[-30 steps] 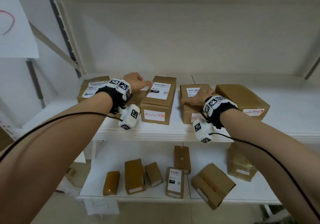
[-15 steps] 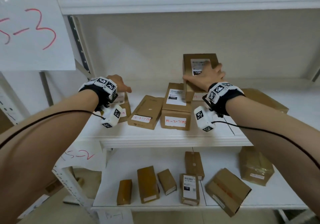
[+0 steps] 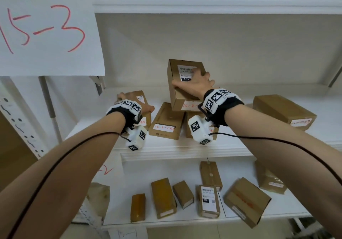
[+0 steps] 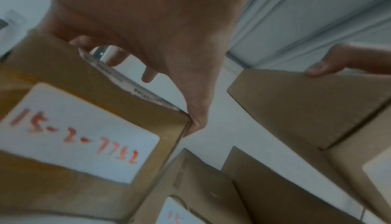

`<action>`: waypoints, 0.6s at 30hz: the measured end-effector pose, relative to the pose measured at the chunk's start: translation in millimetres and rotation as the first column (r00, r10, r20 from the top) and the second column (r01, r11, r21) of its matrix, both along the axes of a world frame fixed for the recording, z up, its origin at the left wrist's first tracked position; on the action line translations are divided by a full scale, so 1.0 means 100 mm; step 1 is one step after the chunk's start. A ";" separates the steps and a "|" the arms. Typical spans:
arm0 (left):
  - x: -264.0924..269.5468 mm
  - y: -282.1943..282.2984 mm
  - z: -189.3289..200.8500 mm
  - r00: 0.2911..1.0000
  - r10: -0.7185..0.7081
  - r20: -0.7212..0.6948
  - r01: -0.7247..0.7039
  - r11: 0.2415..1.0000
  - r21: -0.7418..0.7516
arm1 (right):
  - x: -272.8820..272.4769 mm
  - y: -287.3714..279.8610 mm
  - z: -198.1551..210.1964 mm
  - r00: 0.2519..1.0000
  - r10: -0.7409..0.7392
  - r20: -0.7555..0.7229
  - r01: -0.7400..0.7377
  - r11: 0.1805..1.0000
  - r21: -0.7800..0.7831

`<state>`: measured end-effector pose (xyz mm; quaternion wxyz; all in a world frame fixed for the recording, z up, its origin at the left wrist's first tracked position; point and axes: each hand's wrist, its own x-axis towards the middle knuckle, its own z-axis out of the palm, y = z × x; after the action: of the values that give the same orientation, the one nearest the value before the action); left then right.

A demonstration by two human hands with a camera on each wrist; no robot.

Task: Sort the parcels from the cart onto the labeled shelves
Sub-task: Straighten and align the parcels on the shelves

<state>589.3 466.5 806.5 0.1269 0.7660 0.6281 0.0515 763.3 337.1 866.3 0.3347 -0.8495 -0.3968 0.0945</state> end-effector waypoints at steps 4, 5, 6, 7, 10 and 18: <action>-0.04 0.00 0.27 0.996 0.032 0.087 -0.042 0.992 0.117 | -0.04 0.01 -0.01 0.986 0.008 -0.168 -0.003 1.000 0.030; -0.06 0.01 0.38 0.995 0.029 0.095 -0.042 0.989 0.138 | -0.07 0.00 0.00 0.972 0.034 -0.233 -0.020 0.998 0.063; -0.07 0.02 0.48 0.993 0.019 0.112 -0.036 0.988 0.150 | -0.13 0.01 0.02 0.956 0.061 -0.287 -0.035 0.995 0.097; -0.08 0.05 0.57 0.991 0.016 0.133 -0.036 0.988 0.152 | -0.18 0.05 0.04 0.943 0.088 -0.321 -0.049 0.990 0.129; -0.09 0.07 0.73 0.978 0.002 0.209 -0.034 0.988 0.149 | -0.21 0.32 -0.04 0.911 0.169 -0.377 -0.098 0.975 0.199; -0.09 0.09 0.69 0.966 0.023 0.258 -0.065 0.986 0.153 | 0.18 0.53 -0.40 0.891 0.153 -0.427 -0.140 0.988 0.063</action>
<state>579.9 475.0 875.0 0.1435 0.7465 0.6173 0.2026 781.2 390.0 826.6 0.4189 -0.7700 -0.3774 0.2987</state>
